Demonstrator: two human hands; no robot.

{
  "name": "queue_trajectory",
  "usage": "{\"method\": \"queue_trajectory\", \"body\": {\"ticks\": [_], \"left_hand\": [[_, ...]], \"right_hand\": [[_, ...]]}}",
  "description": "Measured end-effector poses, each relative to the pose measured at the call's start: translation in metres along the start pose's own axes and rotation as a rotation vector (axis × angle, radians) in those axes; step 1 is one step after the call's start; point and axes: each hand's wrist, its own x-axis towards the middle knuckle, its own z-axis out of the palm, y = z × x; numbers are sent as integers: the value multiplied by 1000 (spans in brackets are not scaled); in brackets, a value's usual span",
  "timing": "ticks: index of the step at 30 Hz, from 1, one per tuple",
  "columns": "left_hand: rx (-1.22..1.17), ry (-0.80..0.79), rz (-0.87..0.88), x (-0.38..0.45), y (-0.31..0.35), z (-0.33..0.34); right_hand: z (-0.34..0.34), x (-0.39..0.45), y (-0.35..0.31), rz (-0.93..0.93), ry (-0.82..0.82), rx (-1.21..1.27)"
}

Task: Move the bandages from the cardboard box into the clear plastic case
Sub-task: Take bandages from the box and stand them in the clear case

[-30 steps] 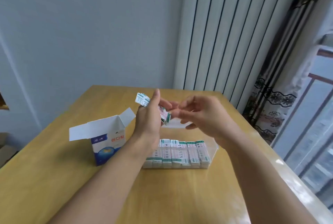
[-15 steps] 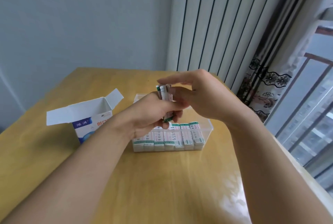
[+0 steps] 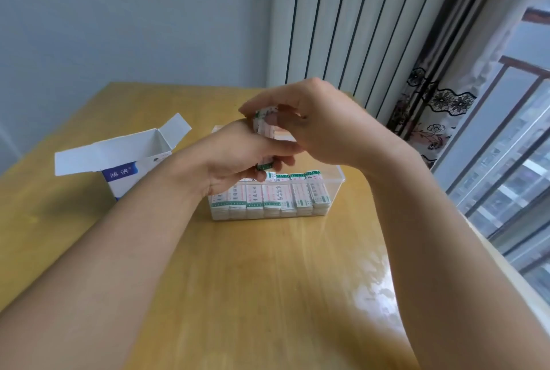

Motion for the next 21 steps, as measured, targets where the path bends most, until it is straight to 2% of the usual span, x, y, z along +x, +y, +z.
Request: {"method": "queue_trajectory", "body": {"ticks": [3,6,11,16,21], "left_hand": [[-32,139,44,5,-1,-3],[48,209,61,9,-3,1],[6,226,70,11,-6,5],[-39,177,64,11,-8,4],[-72,171,35,12,-9,6]], "right_hand": [[-1,2,4,-4,102,44],[5,4,4,11,124,115],[7,6,6,84,141,126],[10,7,8,85,121,158],[10,9,23,161,134,333]]}}
